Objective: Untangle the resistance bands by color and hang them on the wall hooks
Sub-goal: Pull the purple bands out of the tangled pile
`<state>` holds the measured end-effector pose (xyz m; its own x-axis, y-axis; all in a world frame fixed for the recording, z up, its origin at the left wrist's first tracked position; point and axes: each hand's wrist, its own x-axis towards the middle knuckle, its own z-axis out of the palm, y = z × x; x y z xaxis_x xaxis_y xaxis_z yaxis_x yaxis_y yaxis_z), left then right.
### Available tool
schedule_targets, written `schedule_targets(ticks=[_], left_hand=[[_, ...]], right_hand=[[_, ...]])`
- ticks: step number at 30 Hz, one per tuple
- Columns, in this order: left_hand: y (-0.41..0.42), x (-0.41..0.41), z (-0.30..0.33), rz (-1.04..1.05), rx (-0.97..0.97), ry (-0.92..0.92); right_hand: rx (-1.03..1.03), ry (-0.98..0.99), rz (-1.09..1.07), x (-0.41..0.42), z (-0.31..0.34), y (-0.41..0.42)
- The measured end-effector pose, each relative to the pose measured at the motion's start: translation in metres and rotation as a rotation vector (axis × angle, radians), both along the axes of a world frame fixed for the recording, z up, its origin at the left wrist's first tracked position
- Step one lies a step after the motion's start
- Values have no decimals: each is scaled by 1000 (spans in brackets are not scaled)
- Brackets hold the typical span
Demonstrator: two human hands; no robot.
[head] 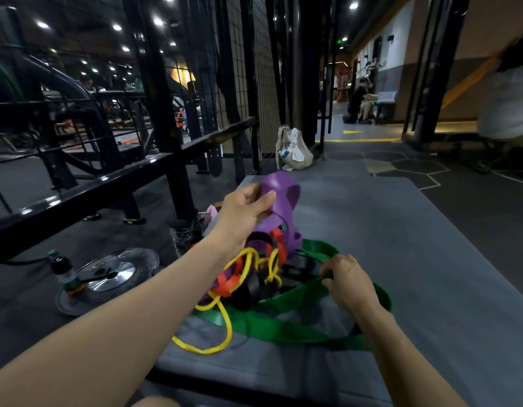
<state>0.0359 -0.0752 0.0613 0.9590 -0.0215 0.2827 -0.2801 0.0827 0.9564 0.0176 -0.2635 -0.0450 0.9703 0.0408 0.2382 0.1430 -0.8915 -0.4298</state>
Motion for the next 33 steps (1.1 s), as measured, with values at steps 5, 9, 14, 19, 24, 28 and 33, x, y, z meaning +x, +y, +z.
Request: schedule_targets(ticks=[5, 9, 14, 19, 24, 28, 33], left_hand=[[3, 22, -42, 332, 558, 120], [2, 27, -55, 460, 908, 107], [-16, 21, -57, 193, 1056, -374], [-20, 9, -69, -307, 1522, -304], [-10, 11, -70, -259, 1371, -122], [-14, 4, -68, -181, 1253, -129], [-16, -5, -59, -54, 987, -131]], right_hand=[[-12, 49, 12, -1, 1, -13], [-27, 65, 51, 0, -1, -21], [-4, 73, 48, 3, -2, -24], [-26, 68, 54, 4, -3, -22], [42, 111, 195, 0, 3, -11], [274, 207, 393, -16, 16, -3], [381, 87, 306, -16, 10, 17]])
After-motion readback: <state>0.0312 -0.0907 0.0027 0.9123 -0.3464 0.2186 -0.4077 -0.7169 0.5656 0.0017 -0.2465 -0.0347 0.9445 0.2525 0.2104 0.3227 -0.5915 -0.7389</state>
